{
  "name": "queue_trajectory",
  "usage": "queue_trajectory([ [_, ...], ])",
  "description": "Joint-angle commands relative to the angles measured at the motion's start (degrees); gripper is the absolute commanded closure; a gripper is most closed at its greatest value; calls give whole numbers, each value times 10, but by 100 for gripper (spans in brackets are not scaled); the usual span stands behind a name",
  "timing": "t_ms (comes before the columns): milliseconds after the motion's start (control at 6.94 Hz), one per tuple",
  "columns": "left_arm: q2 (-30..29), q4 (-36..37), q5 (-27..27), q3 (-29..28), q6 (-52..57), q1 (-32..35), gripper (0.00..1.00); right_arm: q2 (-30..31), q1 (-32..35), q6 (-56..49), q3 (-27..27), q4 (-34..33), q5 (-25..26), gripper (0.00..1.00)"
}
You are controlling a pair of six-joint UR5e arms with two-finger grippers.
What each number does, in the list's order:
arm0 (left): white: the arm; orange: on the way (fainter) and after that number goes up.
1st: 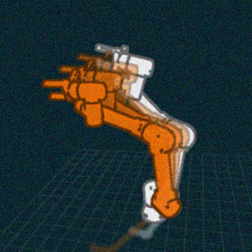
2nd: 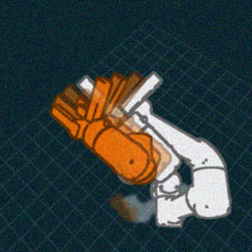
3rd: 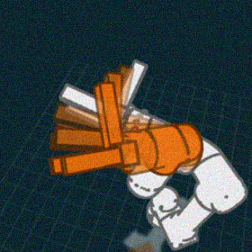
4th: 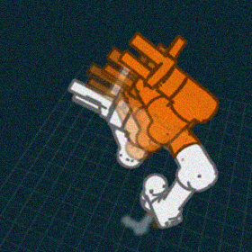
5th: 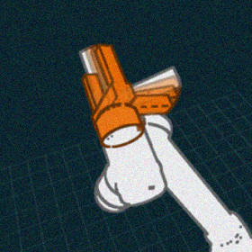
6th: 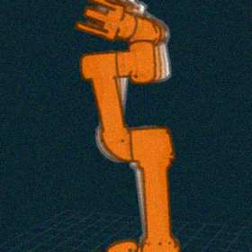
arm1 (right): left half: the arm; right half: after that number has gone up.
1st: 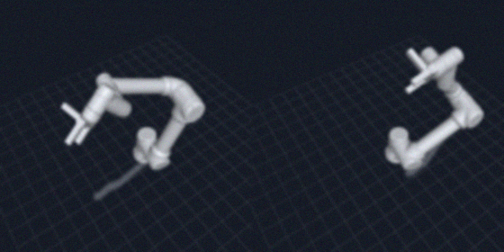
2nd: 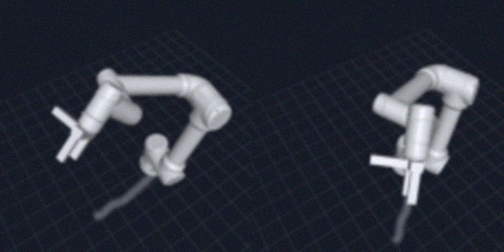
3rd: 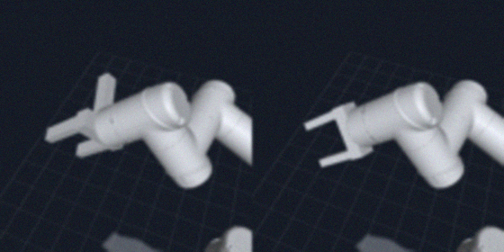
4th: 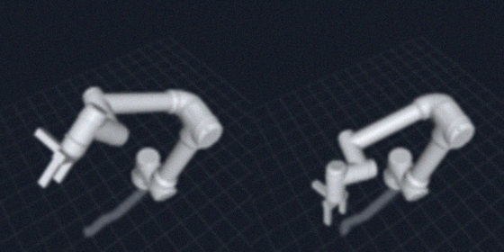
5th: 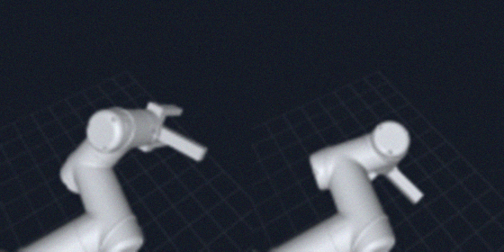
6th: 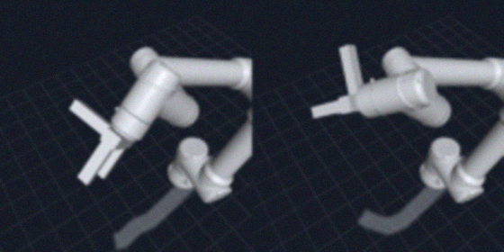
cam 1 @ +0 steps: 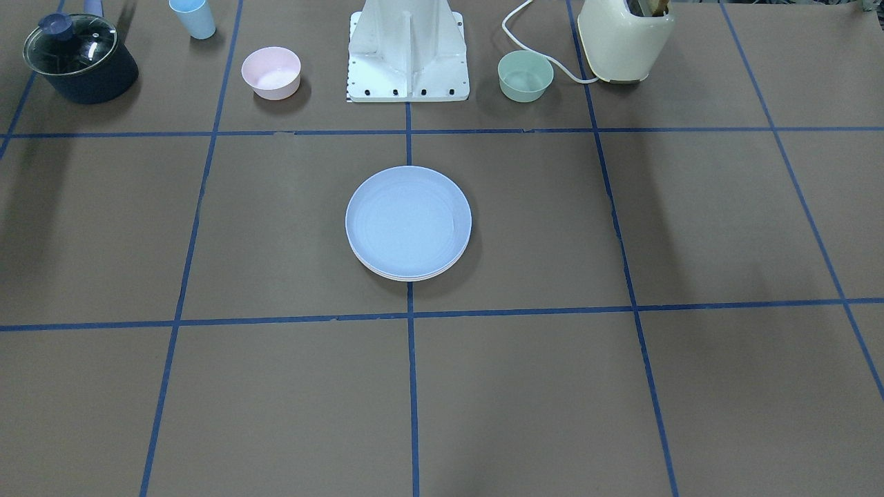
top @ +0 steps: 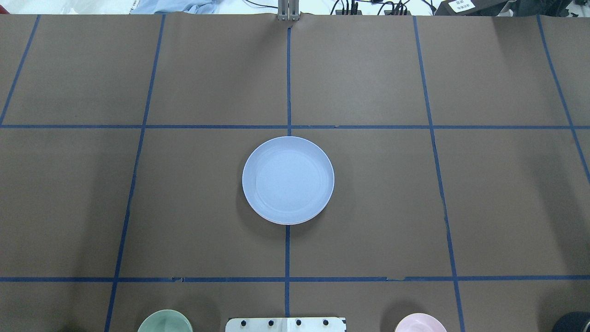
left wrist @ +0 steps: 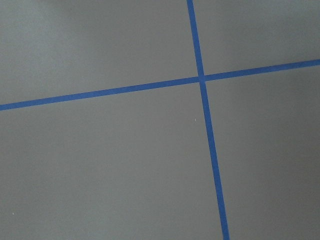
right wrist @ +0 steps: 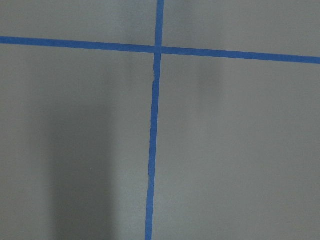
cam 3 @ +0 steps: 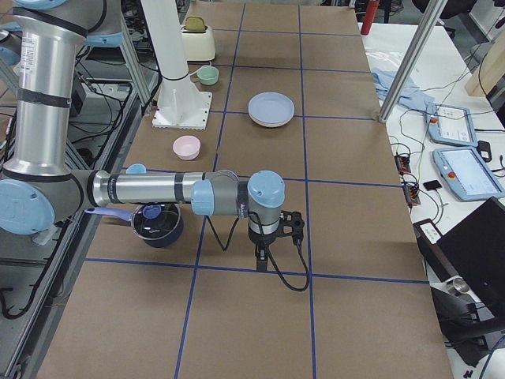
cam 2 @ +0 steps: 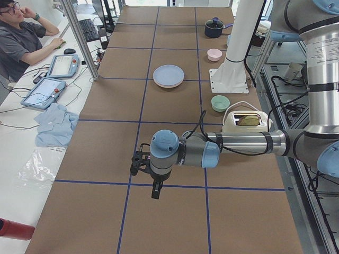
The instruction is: Stack three plates with pink and blue
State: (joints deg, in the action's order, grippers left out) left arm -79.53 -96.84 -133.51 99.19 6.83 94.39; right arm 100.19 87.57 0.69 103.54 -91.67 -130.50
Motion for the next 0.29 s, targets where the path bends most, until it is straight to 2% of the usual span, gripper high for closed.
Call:
queue_trajectory([
  [0, 3, 0, 0, 0, 0, 0, 0, 1, 1, 0, 0, 0, -20, 0],
  [144, 3, 0, 0, 0, 0, 0, 0, 2, 0, 0, -1, 0, -21, 0],
])
